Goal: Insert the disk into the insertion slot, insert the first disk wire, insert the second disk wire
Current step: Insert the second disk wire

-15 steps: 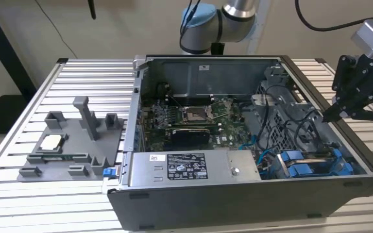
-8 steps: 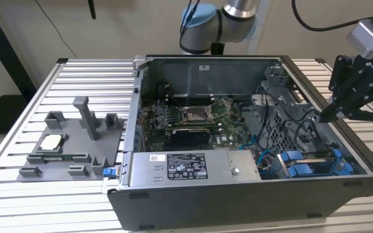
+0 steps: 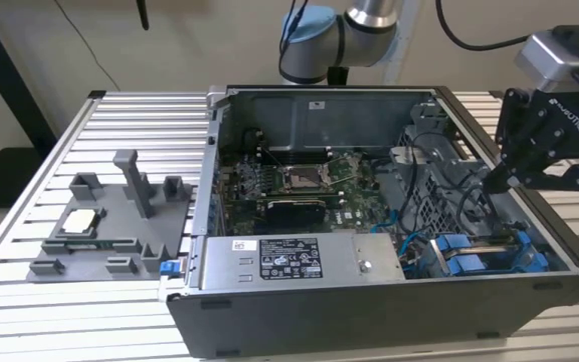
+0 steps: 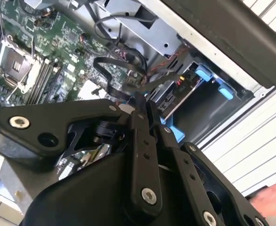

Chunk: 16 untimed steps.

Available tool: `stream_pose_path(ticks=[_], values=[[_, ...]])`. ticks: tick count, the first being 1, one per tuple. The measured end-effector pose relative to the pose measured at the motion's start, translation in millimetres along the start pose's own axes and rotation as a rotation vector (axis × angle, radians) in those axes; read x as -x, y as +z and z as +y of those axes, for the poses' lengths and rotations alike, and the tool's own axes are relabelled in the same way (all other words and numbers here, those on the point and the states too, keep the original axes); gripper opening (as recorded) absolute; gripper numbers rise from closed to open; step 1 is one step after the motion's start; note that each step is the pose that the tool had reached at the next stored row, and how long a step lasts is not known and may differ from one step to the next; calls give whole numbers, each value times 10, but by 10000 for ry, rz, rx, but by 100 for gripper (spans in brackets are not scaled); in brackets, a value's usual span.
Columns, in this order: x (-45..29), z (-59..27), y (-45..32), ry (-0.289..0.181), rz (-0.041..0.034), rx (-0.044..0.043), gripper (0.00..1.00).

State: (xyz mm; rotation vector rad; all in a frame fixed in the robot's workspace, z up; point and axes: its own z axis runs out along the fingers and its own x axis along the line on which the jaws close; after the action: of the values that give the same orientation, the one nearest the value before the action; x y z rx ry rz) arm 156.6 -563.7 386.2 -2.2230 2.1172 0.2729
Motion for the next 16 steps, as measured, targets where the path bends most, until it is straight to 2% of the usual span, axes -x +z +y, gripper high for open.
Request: stream_pose_path(ticks=[1, 6, 8, 9, 11, 16], values=[[1, 14, 1, 6, 108, 5, 16], [2, 42, 3, 36, 776, 37, 16], [1, 47, 4, 41, 994, 48, 16], [0, 48, 4, 43, 1065, 51, 16], [-2, 49, 5, 42, 1109, 54, 16], [-2, 50, 7, 43, 1127, 55, 16]])
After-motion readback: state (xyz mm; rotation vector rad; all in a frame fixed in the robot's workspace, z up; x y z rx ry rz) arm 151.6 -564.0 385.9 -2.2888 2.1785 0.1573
